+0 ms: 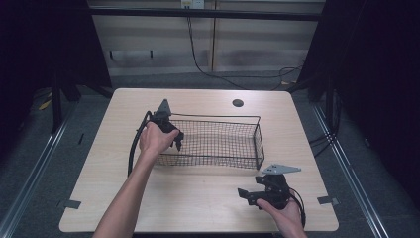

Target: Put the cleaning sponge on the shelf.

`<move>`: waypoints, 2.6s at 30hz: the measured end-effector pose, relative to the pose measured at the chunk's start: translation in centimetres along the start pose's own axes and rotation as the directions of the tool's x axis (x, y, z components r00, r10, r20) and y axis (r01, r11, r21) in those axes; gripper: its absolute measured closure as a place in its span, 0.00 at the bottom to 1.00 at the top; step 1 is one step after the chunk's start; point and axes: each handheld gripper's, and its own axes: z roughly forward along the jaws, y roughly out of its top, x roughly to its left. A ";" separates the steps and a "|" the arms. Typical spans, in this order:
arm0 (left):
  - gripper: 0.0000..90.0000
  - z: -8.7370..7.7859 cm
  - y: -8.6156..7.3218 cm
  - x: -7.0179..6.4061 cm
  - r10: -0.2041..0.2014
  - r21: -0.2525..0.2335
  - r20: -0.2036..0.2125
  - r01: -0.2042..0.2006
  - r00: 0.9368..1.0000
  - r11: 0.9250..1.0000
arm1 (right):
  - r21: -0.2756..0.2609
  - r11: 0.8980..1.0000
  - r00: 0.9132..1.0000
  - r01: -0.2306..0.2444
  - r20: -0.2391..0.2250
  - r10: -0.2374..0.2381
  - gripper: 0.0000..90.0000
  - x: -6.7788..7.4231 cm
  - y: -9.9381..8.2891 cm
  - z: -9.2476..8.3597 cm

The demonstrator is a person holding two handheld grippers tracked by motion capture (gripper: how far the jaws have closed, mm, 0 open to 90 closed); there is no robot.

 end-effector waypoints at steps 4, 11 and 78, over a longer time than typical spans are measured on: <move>0.20 -0.5 -0.2 0.2 0.014 -0.014 0.017 -0.014 1.000 1.000 | 0.000 1.000 1.000 0.000 0.001 0.000 0.17 0.0 0.0 0.0; 0.20 -1.5 -0.7 0.6 0.018 -0.061 0.046 -0.015 0.999 0.998 | 0.001 1.000 1.000 0.001 0.003 -0.001 0.17 0.0 0.0 0.0; 0.21 -2.8 -15.2 11.1 0.568 -0.518 0.140 -0.429 0.811 0.740 | 0.005 1.000 1.000 -0.006 0.018 0.006 0.17 0.0 0.0 0.2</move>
